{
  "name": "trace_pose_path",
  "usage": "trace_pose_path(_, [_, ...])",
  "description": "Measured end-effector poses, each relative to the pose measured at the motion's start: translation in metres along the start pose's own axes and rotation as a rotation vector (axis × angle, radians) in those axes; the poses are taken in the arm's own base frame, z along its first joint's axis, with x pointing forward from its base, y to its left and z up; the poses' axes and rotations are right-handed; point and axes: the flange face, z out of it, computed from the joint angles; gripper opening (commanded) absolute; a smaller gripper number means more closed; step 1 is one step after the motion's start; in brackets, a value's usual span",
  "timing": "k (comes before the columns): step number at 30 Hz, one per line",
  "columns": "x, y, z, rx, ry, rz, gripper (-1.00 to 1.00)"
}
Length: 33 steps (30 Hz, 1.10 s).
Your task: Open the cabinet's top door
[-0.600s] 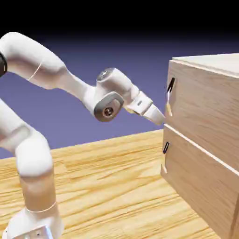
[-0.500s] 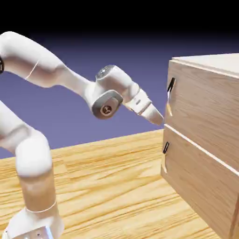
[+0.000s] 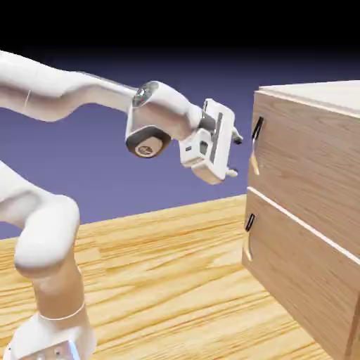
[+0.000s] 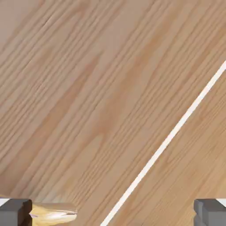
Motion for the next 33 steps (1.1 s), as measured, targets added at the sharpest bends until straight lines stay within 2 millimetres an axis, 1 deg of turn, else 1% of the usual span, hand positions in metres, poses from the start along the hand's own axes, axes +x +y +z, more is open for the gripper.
trace_pose_path(9, [-0.011, -0.001, -0.014, 0.086, -0.059, 0.449, 0.00])
trace_pose_path(17, [-0.027, 0.006, -0.014, 0.150, -0.149, 0.826, 0.00])
trace_pose_path(25, [-0.045, 0.018, -0.002, 0.194, -0.269, 1.183, 0.00])
trace_pose_path(33, [-0.061, 0.034, 0.023, 0.218, -0.413, 1.521, 0.00])
